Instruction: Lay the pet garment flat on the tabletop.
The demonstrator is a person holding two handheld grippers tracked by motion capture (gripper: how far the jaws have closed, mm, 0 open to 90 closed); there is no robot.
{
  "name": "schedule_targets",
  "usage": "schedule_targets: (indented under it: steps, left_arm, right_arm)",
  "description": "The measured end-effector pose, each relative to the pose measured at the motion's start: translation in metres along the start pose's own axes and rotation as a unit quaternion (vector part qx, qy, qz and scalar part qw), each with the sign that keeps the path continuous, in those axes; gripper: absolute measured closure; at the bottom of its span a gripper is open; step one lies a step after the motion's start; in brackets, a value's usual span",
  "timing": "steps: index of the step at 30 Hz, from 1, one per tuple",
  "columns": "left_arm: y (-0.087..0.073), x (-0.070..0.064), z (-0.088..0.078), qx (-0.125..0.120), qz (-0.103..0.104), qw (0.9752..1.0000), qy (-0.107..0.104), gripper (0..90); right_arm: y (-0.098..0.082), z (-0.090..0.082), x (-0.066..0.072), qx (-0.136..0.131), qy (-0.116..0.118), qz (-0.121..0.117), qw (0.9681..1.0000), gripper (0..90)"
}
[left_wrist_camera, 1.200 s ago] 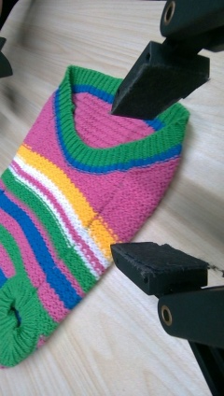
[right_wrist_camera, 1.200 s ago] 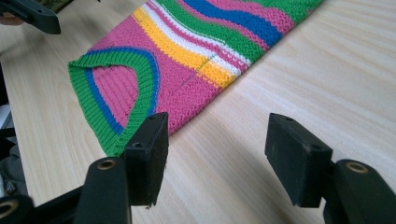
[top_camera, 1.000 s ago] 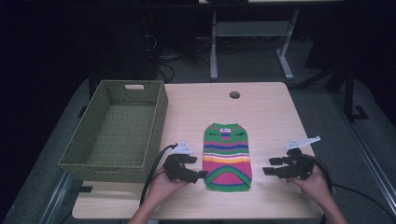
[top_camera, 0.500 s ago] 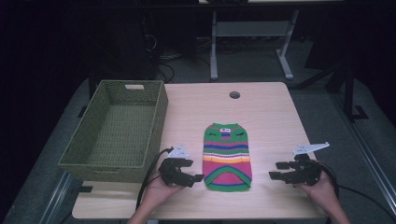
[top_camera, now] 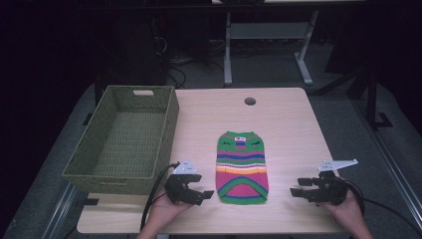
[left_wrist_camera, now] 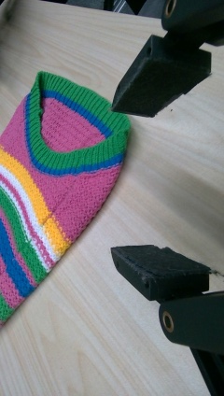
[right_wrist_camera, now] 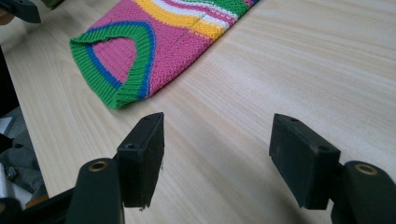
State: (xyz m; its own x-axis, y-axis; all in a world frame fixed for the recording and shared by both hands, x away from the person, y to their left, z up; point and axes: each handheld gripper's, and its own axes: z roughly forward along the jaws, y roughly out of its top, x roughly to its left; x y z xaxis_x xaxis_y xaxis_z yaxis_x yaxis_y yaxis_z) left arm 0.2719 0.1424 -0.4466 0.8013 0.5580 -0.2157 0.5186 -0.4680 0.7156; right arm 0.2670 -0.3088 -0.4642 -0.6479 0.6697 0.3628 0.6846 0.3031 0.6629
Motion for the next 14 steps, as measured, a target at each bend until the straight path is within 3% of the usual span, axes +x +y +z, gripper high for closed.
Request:
schedule_targets:
  steps: [8, 14]
  left_arm:
    - [-0.010, -0.010, -0.010, -0.001, 0.007, 1.0000, 0.005, 24.6]
    - [-0.013, -0.010, -0.016, -0.013, 0.006, 0.9999, 0.010, 24.6]
  right_arm:
    - [-0.010, -0.007, 0.004, -0.006, -0.007, -0.001, 1.0000, 33.9]
    - [-0.022, -0.010, 0.005, -0.016, -0.006, 0.006, 0.9998, 33.5]
